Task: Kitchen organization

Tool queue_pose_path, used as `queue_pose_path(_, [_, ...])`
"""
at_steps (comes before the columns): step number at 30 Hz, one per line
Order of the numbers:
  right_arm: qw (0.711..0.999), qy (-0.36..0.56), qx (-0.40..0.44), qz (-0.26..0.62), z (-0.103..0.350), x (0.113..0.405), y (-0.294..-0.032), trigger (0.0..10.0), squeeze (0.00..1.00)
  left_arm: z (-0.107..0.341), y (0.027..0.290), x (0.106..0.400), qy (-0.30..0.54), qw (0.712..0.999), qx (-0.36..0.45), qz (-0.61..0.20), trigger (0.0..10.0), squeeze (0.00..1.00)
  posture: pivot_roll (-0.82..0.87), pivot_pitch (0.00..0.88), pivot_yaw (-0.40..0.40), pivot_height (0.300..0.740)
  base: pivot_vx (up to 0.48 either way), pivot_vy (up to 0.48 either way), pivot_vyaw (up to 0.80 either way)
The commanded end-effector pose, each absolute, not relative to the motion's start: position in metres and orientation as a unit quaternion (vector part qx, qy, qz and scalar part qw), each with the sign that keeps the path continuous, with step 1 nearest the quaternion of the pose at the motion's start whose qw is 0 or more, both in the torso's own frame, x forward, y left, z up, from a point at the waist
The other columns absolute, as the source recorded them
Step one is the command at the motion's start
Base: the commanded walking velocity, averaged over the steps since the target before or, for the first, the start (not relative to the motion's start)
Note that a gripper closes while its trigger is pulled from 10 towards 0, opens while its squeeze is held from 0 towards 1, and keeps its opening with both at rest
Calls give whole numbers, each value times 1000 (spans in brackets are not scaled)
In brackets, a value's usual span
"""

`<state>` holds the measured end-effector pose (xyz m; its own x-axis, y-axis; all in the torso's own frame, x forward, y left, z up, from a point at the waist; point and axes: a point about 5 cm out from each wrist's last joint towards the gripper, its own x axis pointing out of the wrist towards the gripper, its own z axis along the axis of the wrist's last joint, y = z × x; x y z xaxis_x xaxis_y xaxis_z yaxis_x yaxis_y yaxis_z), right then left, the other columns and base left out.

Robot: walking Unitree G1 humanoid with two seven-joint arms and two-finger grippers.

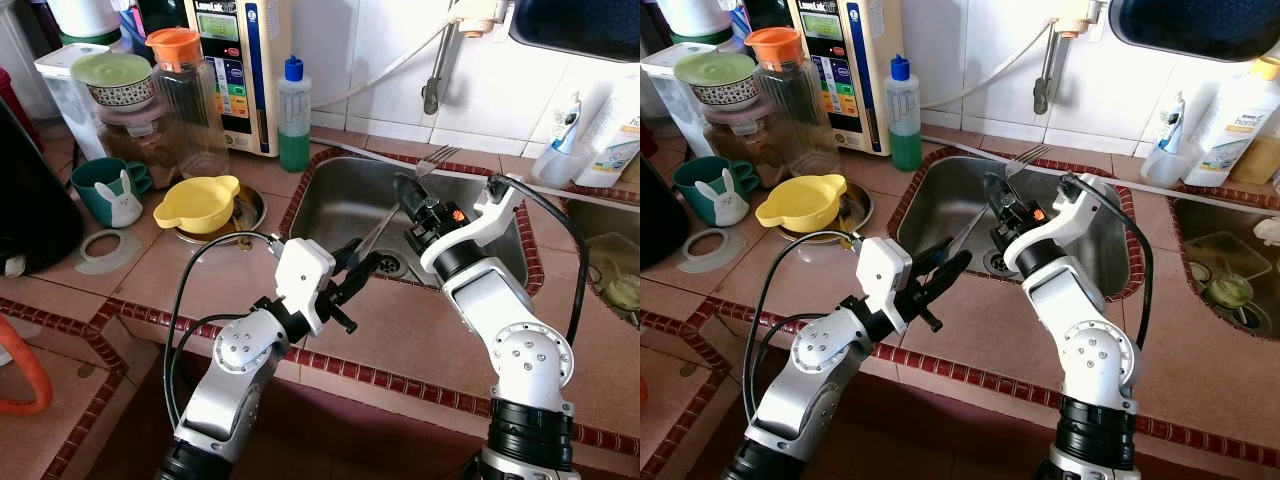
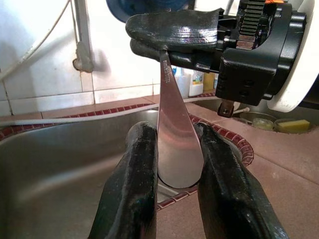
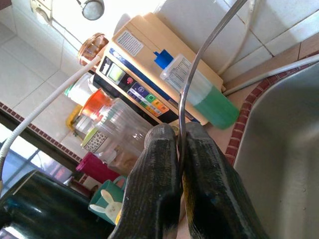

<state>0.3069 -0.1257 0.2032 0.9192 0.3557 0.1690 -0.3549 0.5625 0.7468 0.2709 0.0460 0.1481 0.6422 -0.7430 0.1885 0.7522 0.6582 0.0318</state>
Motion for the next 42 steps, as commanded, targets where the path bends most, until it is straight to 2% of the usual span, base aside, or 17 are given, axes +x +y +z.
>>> queue_pose_path(1, [902,9,408,138,192,310,-144,0,0,161,49,272,-125,902,-19,-412,10000,0,7,8,-2,740,0,0,0])
queue_pose_path(2, [902,9,408,138,192,310,-144,0,0,161,49,272,-125,902,-19,-412,10000,0,7,8,-2,740,0,0,0])
queue_pose_path(3, [917,2,385,105,187,317,-155,0,0,158,52,278,-115,909,-23,-400,10000,1000,25,4,29,740,0,0,0])
queue_pose_path(5, [932,-7,354,70,183,324,-170,0,0,155,57,286,-101,918,-25,-383,10000,1000,25,4,30,740,0,0,0])
queue_pose_path(16, [937,-14,342,65,182,326,-173,0,0,155,59,289,-103,920,-22,-377,10000,1000,25,6,32,740,0,0,0])
queue_pose_path(18, [953,-13,294,72,182,332,-180,0,0,155,59,288,-102,919,-16,-380,10000,1000,29,9,35,740,0,0,0])
queue_pose_path(23, [968,-5,234,93,182,339,-181,0,0,154,60,288,-101,919,-8,-381,10000,1000,37,9,34,740,0,0,0])
queue_pose_path(26, [980,-2,157,119,182,350,-180,0,0,154,62,289,-100,921,-1,-377,10000,1000,49,11,34,740,0,0,0])
queue_pose_path(27, [987,-4,70,144,182,360,-177,0,0,155,63,289,-100,922,0,-375,10000,1000,58,9,34,740,0,0,0])
queue_pose_path(28, [987,-4,70,144,182,360,-177,0,0,155,63,289,-100,922,0,-375,10000,1000,58,9,34,740,0,0,0])
queue_pose_path(29, [987,-2,-9,162,179,367,-174,0,0,155,64,289,-100,922,1,-374,10000,1000,69,11,34,740,0,0,0])
queue_pose_path(32, [976,7,-107,189,172,375,-167,0,0,154,65,286,-95,923,3,-374,10000,1000,80,14,34,740,0,0,0])
queue_pose_path(37, [963,48,-173,200,154,378,-167,0,0,152,67,283,-89,924,13,-372,10000,1000,91,16,34,740,0,0,0])
queue_pose_path(38, [961,66,-183,195,147,378,-170,5843,0,152,68,283,-88,924,15,-371,10000,549,96,18,34,740,0,0,0])
queue_pose_path(39, [960,79,-191,191,142,378,-173,7686,0,151,69,283,-87,925,17,-369,10000,0,96,18,34,740,0,0,0])
queue_pose_path(40, [957,87,-201,190,137,378,-176,5373,0,151,69,283,-86,926,20,-366,10000,0,97,17,32,740,0,0,0])
queue_pose_path(42, [953,98,-217,188,131,378,-181,4980,0,151,71,285,-84,929,25,-360,10000,0,96,18,31,740,0,0,0])
